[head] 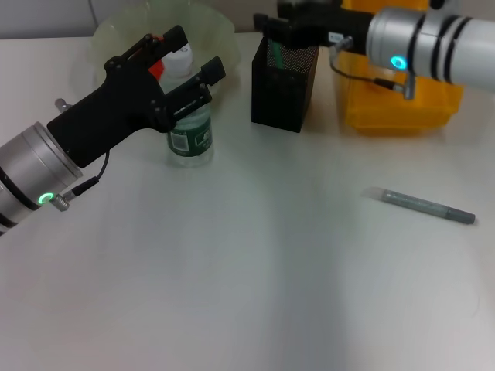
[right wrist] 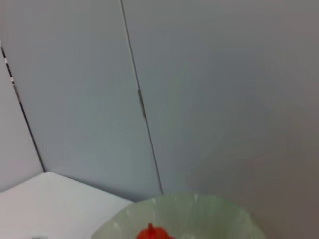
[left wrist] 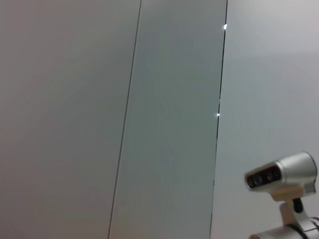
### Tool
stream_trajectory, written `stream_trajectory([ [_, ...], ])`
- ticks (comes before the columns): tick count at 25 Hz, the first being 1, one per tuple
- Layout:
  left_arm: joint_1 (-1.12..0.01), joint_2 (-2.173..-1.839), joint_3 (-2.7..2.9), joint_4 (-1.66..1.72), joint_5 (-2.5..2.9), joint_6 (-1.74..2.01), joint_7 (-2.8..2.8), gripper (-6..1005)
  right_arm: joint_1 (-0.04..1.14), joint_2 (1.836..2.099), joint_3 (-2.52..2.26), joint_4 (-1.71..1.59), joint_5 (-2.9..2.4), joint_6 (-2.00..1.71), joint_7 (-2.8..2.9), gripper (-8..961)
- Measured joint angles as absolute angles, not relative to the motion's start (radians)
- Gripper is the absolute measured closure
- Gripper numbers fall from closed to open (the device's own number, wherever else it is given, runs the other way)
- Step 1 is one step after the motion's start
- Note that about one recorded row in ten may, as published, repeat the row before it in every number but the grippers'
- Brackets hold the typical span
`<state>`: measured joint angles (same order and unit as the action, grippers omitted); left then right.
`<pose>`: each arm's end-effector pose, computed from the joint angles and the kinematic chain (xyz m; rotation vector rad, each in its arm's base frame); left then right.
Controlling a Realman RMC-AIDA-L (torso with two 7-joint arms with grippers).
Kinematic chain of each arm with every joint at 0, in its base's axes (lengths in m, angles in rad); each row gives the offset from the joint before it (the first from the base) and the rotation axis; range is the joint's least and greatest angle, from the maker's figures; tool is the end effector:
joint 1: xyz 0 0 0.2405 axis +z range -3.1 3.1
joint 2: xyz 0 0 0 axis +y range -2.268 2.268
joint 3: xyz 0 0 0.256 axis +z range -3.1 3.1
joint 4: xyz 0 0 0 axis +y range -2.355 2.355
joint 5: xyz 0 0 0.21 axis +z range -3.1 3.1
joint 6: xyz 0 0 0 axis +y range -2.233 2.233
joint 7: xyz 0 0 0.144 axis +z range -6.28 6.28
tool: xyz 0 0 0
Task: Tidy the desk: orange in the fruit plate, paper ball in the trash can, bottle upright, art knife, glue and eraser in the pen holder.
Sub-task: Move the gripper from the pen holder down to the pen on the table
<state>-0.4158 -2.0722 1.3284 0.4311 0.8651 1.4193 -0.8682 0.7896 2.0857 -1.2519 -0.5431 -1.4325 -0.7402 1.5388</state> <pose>-0.2348 0.3239 -0.0194 -2.2555 -0.3694 -1.2188 0.1666 0.4467 -0.0473 -2.3614 0.7196 0.6452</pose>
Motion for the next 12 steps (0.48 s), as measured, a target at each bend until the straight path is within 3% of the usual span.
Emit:
stream_trajectory([
  [6, -0.415, -2.074, 1.330, 0.431, 0.865, 1.424, -0.865, 261, 0.624, 2.079, -1.214, -0.954, -1.953, -1.005, 2.059, 470],
  [12, -0.412, -2.075, 1.328, 0.434, 0.865, 1.427, -0.857, 262, 0.582, 2.083, -1.075, -1.322, -2.313, -1.411, 2.284, 472],
])
